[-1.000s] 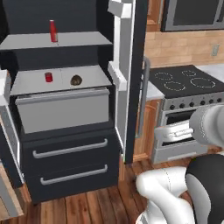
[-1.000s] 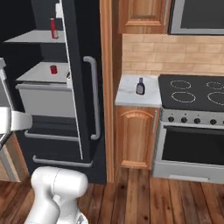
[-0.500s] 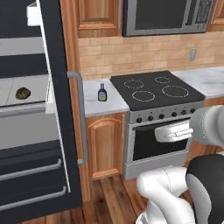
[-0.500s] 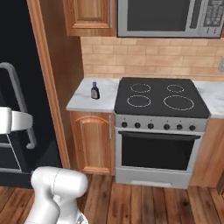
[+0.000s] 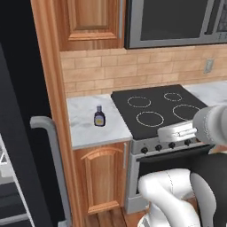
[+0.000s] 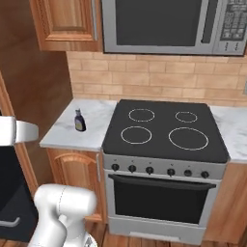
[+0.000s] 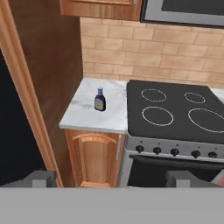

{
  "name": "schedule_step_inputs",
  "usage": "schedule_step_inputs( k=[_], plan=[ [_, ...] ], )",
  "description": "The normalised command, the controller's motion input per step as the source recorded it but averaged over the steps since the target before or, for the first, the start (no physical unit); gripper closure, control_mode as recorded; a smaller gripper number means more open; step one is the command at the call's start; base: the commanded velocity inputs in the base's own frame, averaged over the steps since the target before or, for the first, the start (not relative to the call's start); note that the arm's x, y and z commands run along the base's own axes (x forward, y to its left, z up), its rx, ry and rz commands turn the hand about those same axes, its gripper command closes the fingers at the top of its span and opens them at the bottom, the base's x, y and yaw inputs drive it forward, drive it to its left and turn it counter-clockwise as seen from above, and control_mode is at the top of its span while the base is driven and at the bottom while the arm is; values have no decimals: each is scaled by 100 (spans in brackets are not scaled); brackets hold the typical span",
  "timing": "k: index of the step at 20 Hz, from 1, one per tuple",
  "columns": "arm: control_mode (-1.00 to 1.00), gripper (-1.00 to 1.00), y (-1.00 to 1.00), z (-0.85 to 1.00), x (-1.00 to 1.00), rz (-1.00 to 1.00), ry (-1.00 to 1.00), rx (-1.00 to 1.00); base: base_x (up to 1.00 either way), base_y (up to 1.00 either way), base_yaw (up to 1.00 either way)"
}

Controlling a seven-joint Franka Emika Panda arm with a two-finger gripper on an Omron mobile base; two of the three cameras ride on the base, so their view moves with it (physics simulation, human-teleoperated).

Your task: Place the ketchup and condiment bottle from the counter to the top shelf of the fridge. If the existing items in the fridge are on the top shelf, move them to other shelves.

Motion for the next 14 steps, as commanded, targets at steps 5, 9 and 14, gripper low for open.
schedule_step_inputs(
  k=[5,9,14],
  plan=[
    [100,-100,0,0,0,0,0,0,71,-13,11],
    [-100,-100,-11,-1,15,5,4,1,40,-25,13],
    [-100,-100,-30,-25,92,24,20,11,0,0,0]
  ],
)
